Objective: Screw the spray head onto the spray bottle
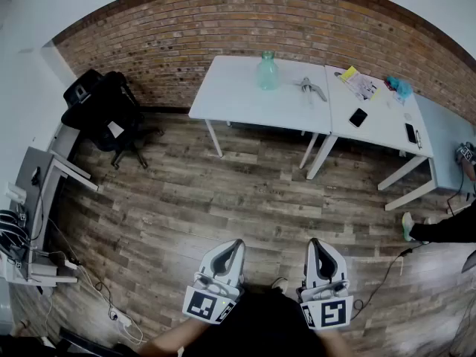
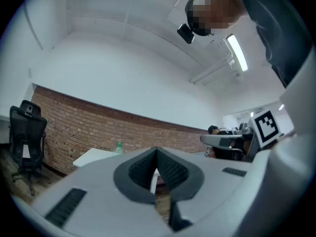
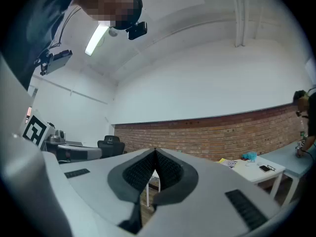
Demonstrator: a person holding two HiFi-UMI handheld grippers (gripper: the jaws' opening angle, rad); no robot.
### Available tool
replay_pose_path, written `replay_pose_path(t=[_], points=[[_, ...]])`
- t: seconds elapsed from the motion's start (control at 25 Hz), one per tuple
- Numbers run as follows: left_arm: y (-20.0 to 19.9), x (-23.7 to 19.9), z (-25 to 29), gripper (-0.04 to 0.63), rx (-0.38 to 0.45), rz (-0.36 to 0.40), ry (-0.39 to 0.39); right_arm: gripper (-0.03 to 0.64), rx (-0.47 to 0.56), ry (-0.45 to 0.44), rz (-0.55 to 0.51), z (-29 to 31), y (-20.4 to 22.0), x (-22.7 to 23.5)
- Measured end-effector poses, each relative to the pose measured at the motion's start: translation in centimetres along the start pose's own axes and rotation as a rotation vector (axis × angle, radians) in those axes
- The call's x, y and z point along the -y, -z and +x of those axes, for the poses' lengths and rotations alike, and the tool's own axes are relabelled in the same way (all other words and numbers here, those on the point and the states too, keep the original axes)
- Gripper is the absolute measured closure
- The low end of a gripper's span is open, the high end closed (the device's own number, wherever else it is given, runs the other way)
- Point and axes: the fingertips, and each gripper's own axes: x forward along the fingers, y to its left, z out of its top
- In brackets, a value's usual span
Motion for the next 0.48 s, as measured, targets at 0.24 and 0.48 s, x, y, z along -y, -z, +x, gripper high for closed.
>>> replay_pose_path(t=[0.24, 0.48], points=[[0.2, 0.4, -0.1, 0.601, 0.004, 0.006, 0.006, 0.611, 0.004, 0.004, -0.004, -0.5, 0.1, 0.0], [0.3, 1.3, 0.3, 0.601, -0.003, -0.004, 0.023, 0.611, 0.002, 0.000, 0.015, -1.2, 0.3, 0.5]])
